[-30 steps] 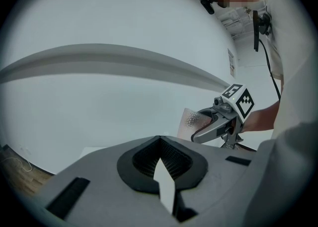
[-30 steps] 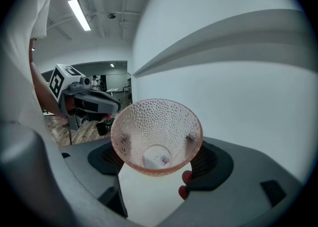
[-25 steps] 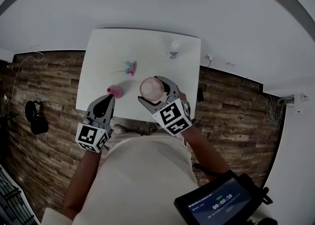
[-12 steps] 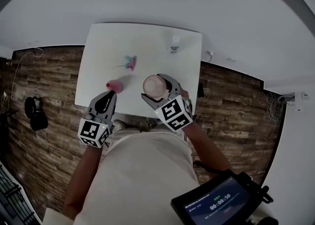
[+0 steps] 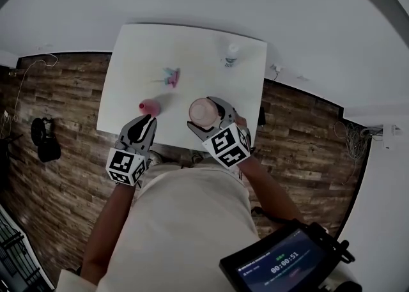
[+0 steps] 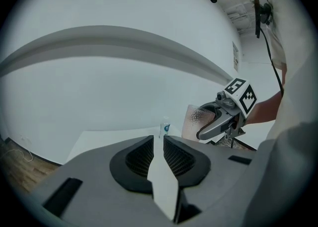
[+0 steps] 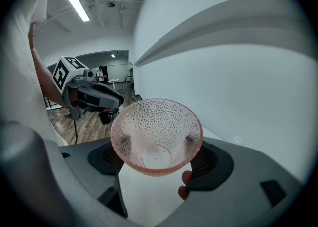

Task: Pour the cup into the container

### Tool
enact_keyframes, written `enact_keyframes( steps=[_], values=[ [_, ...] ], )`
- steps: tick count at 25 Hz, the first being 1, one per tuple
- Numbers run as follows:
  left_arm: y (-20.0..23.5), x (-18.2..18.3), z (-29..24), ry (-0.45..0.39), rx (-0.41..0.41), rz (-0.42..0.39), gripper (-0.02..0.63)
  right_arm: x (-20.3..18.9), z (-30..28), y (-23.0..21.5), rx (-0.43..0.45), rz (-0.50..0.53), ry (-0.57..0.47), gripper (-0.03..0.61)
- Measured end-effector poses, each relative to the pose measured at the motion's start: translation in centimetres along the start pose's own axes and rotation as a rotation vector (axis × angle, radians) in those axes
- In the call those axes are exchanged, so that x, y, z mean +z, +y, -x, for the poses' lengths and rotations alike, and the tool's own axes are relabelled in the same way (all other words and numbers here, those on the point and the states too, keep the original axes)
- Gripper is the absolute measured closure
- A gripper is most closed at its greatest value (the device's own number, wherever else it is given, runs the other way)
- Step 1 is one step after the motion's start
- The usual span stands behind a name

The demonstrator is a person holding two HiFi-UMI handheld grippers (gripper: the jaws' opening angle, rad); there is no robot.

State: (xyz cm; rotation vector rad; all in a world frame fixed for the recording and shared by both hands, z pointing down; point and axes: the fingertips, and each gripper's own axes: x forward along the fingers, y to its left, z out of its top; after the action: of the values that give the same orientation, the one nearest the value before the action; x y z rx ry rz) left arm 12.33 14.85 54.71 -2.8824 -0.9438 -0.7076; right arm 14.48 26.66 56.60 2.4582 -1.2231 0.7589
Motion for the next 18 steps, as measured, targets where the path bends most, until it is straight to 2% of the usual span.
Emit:
enact_keyframes(
  steps=[18],
  values=[
    [0.2,-2.4,-1.6,0.039,0.011,0.020,0.551,-3.0,-1.8,-0.4,0.030,0.006,0.052,0.210]
  ],
)
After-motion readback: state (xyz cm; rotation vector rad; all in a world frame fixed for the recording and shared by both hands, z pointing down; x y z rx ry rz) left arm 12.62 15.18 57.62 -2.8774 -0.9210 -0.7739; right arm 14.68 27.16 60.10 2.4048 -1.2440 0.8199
